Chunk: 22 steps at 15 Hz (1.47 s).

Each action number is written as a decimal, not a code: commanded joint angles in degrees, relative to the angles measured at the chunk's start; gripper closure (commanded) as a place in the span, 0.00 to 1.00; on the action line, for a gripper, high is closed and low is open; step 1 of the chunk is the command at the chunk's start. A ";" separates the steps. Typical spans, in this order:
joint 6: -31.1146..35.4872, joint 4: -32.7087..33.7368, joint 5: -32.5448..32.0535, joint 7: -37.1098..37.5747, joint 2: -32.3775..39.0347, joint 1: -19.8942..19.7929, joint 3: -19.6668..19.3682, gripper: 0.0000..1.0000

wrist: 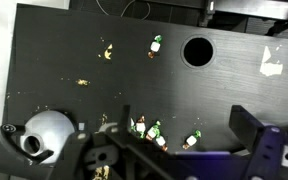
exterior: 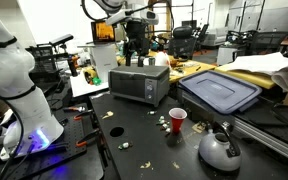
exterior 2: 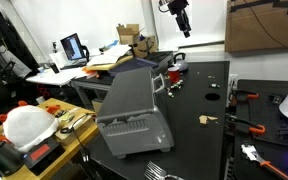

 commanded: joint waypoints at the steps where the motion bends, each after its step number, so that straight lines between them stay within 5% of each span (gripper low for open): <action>1: 3.59 -3.80 4.35 1.35 -0.33 -0.25 -0.62 0.00; 6: 11.07 -11.42 7.12 1.88 0.01 -1.20 -1.38 0.00; 13: 31.04 -20.63 0.29 10.13 4.99 -3.58 -1.56 0.00; 22: 42.02 -20.89 -4.92 16.14 17.48 -7.32 -6.32 0.00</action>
